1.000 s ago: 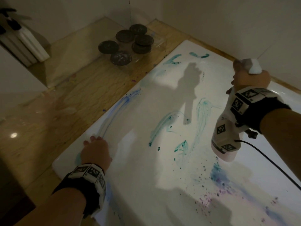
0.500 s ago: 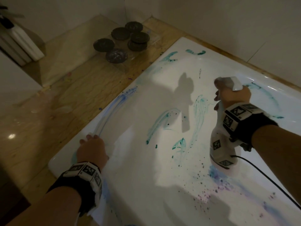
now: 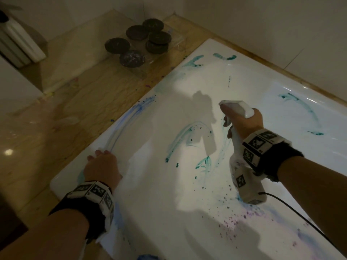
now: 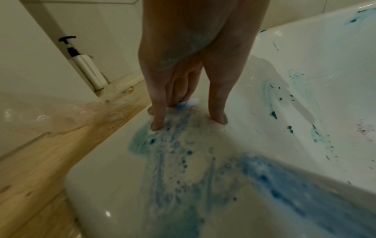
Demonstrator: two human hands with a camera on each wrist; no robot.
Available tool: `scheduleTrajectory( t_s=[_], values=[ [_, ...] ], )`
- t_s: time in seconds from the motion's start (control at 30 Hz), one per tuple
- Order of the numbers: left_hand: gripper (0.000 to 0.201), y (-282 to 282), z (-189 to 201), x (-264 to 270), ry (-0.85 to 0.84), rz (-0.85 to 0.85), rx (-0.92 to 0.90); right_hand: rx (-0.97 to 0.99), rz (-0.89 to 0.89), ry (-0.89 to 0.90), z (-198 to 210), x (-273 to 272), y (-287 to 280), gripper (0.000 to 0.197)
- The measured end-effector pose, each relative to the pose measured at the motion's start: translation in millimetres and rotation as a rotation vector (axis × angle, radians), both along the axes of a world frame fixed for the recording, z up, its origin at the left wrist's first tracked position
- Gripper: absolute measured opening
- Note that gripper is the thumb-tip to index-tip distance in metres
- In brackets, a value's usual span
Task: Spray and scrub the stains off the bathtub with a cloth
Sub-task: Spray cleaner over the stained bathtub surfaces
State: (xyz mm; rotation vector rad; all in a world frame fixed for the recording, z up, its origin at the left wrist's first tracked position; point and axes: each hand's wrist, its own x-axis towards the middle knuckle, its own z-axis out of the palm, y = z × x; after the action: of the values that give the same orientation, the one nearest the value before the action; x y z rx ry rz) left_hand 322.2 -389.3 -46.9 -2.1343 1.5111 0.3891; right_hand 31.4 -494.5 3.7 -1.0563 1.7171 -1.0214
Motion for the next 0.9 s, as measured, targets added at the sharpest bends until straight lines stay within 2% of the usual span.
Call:
scheduleTrajectory(
  t_s=[0.1,0.23,0.37,0.43,0.53,0.63,0.9],
  values=[
    [0.067,-1,-1,0,0.010,0.013,-0.005,0.093,0.002,-0.027,-7,5,4,0.030],
    [0.067,0,1,-1,-0.006,-0.005,-0.003,0.036,0.067,-0.007,-14,8,12,0.011],
    [0.070,1,-2,1,0.013,0.014,-0.003,0.094,0.043,-0.043,-22,14,22,0.023],
    [0.072,1,-3,1,0.018,0.016,-0.007,0.085,0.097,-0.012,-24,15,28,0.028],
    [0.075,0,-3,1,0.012,0.023,-0.005,0.058,0.223,0.068,-24,20,37,0.025],
    [0.073,0,-4,1,0.012,0.030,-0.001,0.045,0.264,0.095,-27,26,46,0.022],
    [0.068,0,-5,1,0.028,0.054,-0.023,0.109,0.400,0.109,-30,35,57,0.034]
  ],
)
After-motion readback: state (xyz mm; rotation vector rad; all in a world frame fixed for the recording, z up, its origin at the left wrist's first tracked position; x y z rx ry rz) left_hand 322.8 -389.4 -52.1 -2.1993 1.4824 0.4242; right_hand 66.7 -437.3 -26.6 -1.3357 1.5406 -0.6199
